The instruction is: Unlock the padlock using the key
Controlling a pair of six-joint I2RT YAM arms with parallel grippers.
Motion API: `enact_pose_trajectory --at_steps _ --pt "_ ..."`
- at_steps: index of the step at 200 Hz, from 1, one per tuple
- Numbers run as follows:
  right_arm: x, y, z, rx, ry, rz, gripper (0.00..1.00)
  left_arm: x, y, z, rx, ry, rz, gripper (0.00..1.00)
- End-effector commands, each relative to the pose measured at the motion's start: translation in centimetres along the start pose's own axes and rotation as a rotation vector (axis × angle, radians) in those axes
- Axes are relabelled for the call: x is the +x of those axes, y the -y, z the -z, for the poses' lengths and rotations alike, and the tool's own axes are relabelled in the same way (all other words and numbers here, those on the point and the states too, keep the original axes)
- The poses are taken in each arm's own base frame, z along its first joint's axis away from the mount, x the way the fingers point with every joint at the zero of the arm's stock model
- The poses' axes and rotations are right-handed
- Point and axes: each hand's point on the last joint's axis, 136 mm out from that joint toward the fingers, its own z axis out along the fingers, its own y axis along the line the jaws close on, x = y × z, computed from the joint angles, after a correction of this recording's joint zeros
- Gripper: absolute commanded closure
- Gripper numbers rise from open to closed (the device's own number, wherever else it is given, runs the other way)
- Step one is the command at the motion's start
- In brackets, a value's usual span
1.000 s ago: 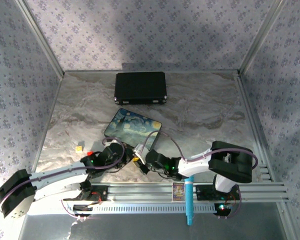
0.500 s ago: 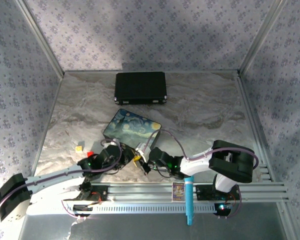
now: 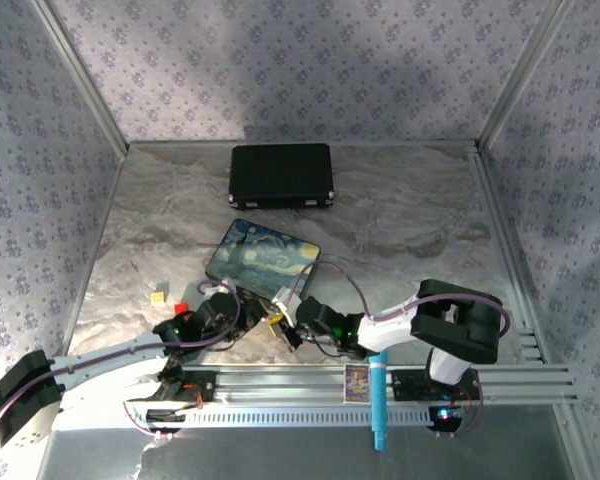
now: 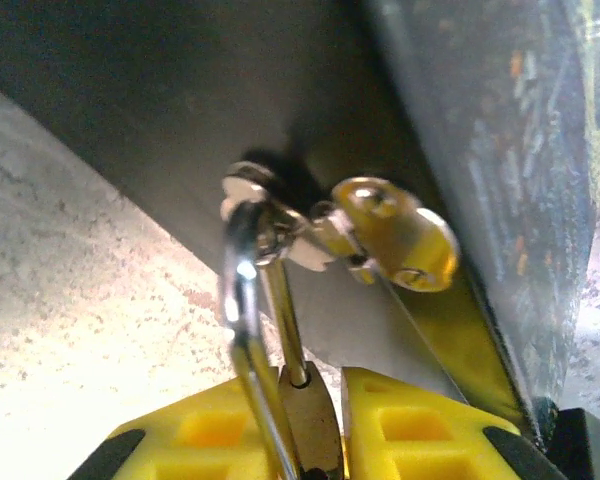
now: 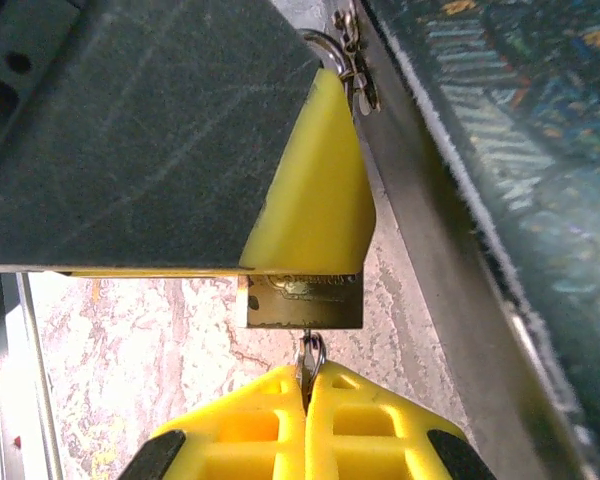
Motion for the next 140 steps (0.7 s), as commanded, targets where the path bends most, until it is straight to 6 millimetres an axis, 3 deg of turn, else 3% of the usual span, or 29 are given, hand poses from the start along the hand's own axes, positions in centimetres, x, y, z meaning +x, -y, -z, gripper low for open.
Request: enact_pose_trajectory --at_steps 1,50,67,76,96,140 --pt "-0.9 -1.0 0.1 -0.042 0.022 -0.034 0.99 -1.1 2.5 0.4 0.081 0.044 0.009 0.87" --pt "-2.3 -0.7 0.6 -0.055 0.055 -0.107 0.99 -0.5 1.0 0.2 0.042 0.018 0.013 0.89" --pt "-2.6 -0.7 0.6 -0.049 0.053 -0.107 0.98 -0.4 0.5 0.2 0.027 0.016 0.016 0.74" --pt "-2.6 -0.8 0.6 -0.043 0.045 -0.101 0.98 -0.4 0.5 0.2 0.027 0.015 0.013 0.7" --pt "-2.7 -1.3 0.5 -0.047 0.042 -0.095 0.98 -0.4 0.7 0.2 0.036 0.019 0.012 0.71" --pt "-2.8 -1.3 0.2 -0.033 0.04 -0.091 0.98 -0.5 1.0 0.3 0.034 0.019 0.007 0.82"
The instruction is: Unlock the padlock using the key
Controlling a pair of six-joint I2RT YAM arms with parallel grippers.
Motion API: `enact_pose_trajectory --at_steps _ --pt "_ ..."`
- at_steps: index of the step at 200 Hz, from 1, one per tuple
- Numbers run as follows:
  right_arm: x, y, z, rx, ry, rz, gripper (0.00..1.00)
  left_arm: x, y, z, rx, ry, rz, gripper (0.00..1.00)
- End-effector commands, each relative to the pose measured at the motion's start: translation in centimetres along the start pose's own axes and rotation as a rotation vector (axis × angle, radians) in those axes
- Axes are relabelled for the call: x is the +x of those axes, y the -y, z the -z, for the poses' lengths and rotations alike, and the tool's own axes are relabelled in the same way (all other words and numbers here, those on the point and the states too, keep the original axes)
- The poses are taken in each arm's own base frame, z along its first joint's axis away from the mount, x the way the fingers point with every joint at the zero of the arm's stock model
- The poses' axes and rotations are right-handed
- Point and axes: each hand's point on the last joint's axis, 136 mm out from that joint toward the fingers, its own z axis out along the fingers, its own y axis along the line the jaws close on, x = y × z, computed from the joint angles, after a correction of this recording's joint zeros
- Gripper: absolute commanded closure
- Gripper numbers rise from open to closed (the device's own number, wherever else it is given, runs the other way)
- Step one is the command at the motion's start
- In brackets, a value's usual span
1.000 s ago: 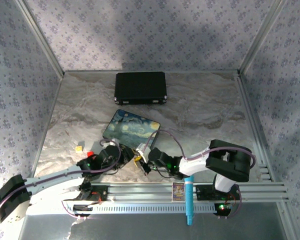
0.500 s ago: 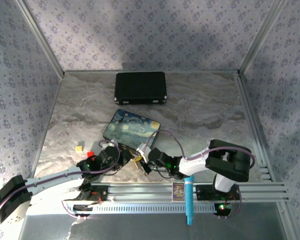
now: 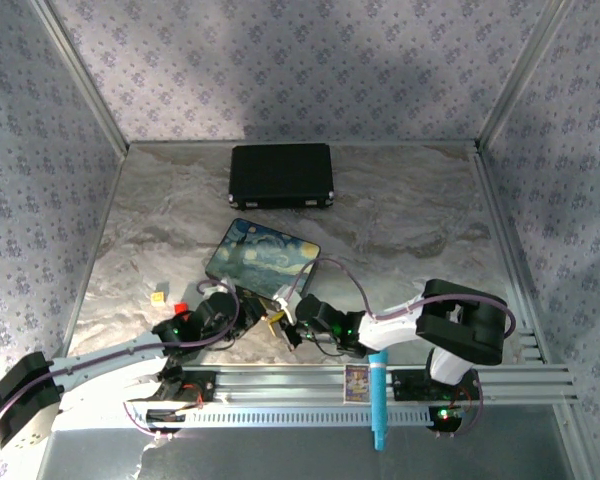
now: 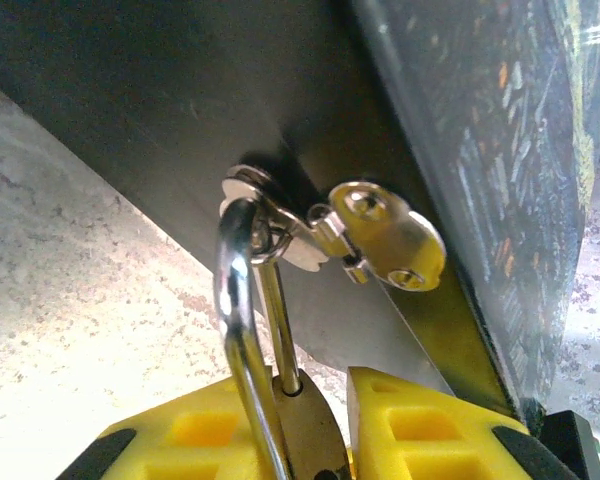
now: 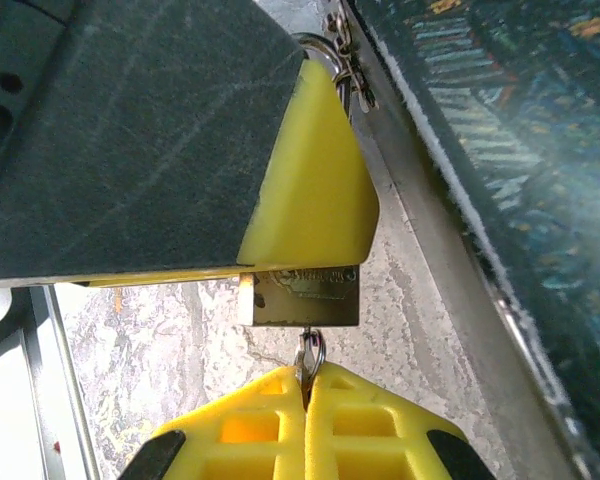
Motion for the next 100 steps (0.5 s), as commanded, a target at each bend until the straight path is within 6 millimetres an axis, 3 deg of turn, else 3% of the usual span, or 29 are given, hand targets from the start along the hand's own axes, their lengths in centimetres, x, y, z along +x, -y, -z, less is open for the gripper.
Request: enact_pose_trajectory --at_steps 1,25,48,63,82,100 --pt "-2.3 -1.2 0.0 -0.019 0.058 -0.012 0.98 -0.4 0.8 0.2 0.027 0.017 -0.001 0.82" --pt "-2.4 -1.0 -0.1 0.0 0.055 -0.012 0.98 -0.2 0.1 0.3 -0.017 0.009 -0.014 0.7" --pt "-2.7 -1.0 -0.3 0.013 0.06 -0.011 0.98 0.1 -1.0 0.1 -0.044 0.007 -0.001 0.7" --pt "-2.7 -1.2 -0.5 0.02 0.057 -0.006 0.98 0.3 -1.3 0.1 -0.047 0.003 0.0 0.73" --pt "-2.5 -1.0 -0.7 0.029 0.052 -0.005 0.97 0.2 -1.5 0.2 -0.065 0.008 -0.013 0.85" --pt "-2.3 -0.8 -0.5 0.036 0.05 -0.016 0.89 0.0 -1.8 0.5 -0.088 0.015 -0.031 0.94"
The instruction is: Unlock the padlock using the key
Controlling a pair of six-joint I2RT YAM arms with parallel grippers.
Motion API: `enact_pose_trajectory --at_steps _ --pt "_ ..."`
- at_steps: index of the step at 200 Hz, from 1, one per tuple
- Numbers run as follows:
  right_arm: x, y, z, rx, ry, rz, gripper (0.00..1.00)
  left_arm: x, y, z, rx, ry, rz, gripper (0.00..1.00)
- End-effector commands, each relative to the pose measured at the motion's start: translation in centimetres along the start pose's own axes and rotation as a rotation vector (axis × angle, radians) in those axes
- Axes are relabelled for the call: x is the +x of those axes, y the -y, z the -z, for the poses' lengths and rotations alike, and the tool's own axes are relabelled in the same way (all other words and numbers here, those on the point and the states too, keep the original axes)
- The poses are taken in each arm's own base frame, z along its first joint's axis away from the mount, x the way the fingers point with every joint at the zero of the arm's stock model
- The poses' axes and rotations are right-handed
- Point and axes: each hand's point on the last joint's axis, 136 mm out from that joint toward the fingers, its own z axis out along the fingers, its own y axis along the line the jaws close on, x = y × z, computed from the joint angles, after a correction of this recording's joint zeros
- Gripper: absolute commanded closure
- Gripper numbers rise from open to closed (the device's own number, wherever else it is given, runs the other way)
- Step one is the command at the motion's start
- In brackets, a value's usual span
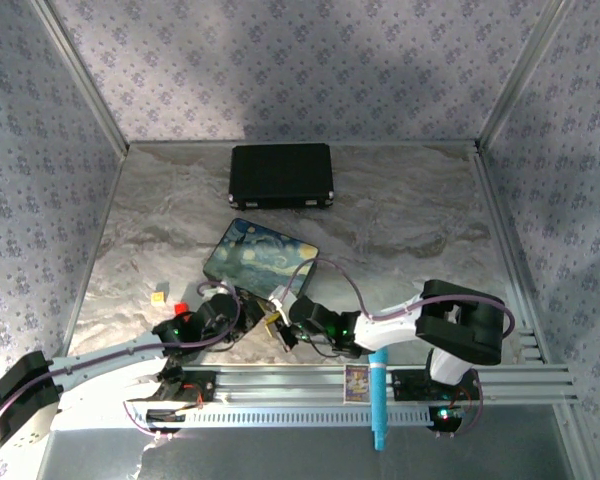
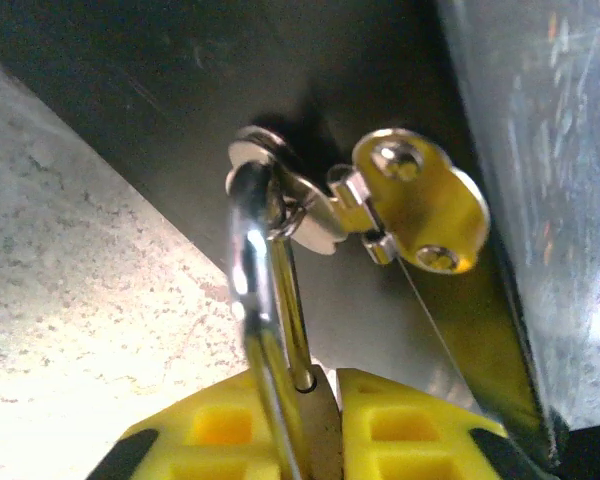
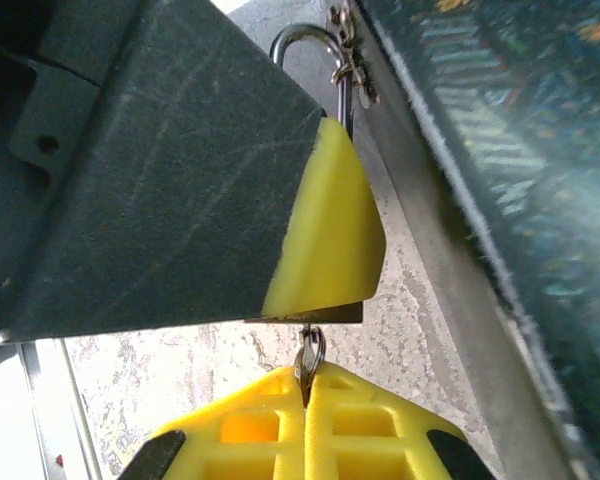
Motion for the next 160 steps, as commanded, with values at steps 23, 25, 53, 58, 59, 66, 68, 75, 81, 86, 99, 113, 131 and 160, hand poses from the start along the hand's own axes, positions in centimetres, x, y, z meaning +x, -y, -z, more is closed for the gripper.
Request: enact_pose_trajectory --at_steps 23,25,53,58,59,66,68,75,81,86,99,113,131,160 --pt "-2.2 -0.1 1.2 0.04 0.058 -0.035 0.61 -0.6 -1.7 0.7 -0.086 0.031 -0.045 1.0" --pt "-2.2 -0.1 1.3 0.043 0.059 -0.036 0.59 -0.6 -1.8 0.7 -0.087 0.032 -0.047 1.0" --pt "-2.2 0.6 3.6 0.107 0.046 -0.088 0.32 -0.7 -2.9 0.8 -0.123 0.034 -0.054 1.0" --pt "-2.2 0.7 3.9 0.113 0.042 -0.103 0.3 -0.7 -3.1 0.8 -0.13 0.032 -0.06 1.0" --pt "-2.1 0.7 3.9 0.114 0.041 -0.106 0.29 -0.7 -3.1 0.9 -0.131 0.032 -0.06 1.0" --pt "-2.3 0.9 4.3 0.125 0.043 -0.125 0.26 -0.7 -3.3 0.9 -0.143 0.031 -0.069 1.0" --pt "-2.4 1.0 4.4 0.131 0.043 -0.132 0.25 -0.7 -3.4 0.9 -0.147 0.032 -0.072 1.0" --pt "-2.6 1.5 4.8 0.157 0.041 -0.159 0.23 -0.7 -3.5 1.0 -0.158 0.031 -0.082 1.0" --pt "-2.8 2.3 5.0 0.197 0.036 -0.202 0.21 -0.8 -3.6 1.1 -0.167 0.032 -0.088 1.0" --pt "-3.1 3.2 5.2 0.235 0.028 -0.263 0.2 -0.8 -3.7 1.1 -0.175 0.033 -0.093 1.0" --pt "-3.3 5.3 5.6 0.332 -0.013 -0.349 0.19 -0.9 -3.8 1.3 -0.194 0.036 -0.114 1.0" --pt "-4.0 7.4 6.0 0.411 -0.017 -0.421 0.19 -1.2 -3.9 1.6 -0.224 0.043 -0.144 1.0" --pt "-5.5 9.5 5.9 0.461 -0.004 -0.468 0.19 -1.4 -4.0 1.8 -0.258 0.042 -0.18 1.0" --pt "-5.3 12.0 4.5 0.56 -0.112 -0.466 0.24 -1.6 -4.3 2.3 -0.336 0.024 -0.261 1.0"
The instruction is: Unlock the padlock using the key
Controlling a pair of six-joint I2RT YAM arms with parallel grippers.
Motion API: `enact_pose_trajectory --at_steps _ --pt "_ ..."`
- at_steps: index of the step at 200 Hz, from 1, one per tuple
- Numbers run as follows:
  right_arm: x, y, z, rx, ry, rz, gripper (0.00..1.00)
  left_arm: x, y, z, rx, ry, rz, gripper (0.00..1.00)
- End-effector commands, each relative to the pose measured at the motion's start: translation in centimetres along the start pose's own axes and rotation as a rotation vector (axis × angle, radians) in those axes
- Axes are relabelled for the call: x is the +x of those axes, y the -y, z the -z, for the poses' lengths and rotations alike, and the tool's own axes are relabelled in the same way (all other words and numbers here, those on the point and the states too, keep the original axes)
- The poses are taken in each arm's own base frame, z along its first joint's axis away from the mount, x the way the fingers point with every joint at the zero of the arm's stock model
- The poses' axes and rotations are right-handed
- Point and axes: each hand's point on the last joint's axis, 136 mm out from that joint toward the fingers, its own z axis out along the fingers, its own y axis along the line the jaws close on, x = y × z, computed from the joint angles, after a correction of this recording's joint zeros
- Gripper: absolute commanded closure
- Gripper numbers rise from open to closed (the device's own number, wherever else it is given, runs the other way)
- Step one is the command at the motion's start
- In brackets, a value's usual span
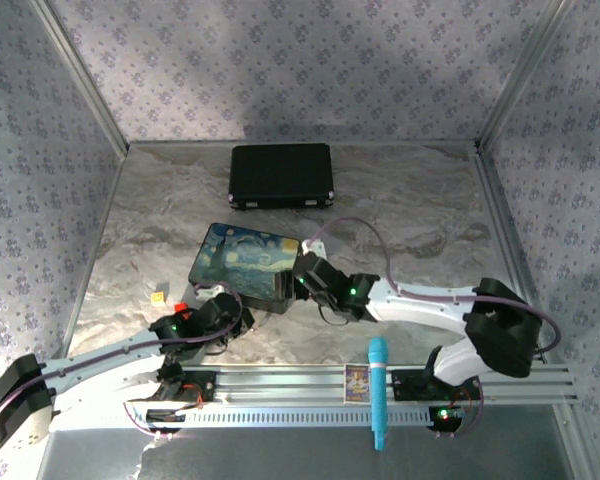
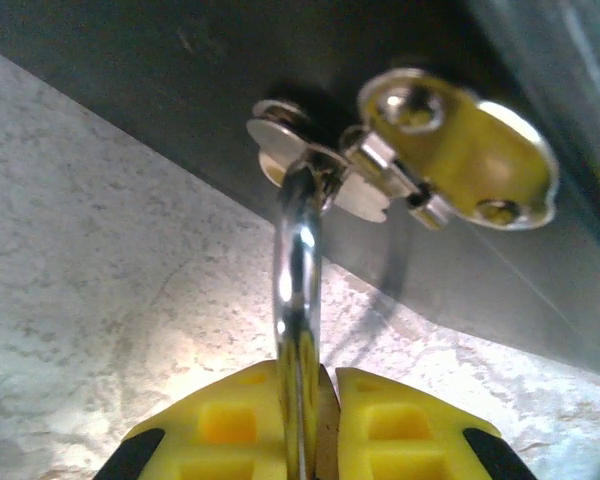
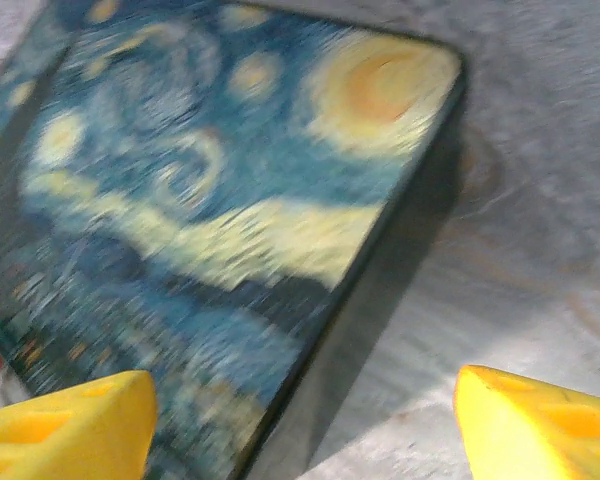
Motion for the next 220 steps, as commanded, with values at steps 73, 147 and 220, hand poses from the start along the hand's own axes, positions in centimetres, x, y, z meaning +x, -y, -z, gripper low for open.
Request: enact_pose_trajectory --at_steps 73,147,220 --pt "4.2 5.1 -4.6 0.252 -0.21 0.017 0.27 -1.3 -6.7 0.9 -0.464 -0.018 -0.285 0.89" --pt "4.9 5.0 -5.3 0.21 -0.228 -0.009 0.27 -2.3 -5.1 0.0 -0.449 0.029 -0.315 0.65" --pt "5.0 5.4 -5.7 0.207 -0.225 -0.019 0.27 -3.3 -5.8 1.7 -0.596 0.073 -0.414 0.81"
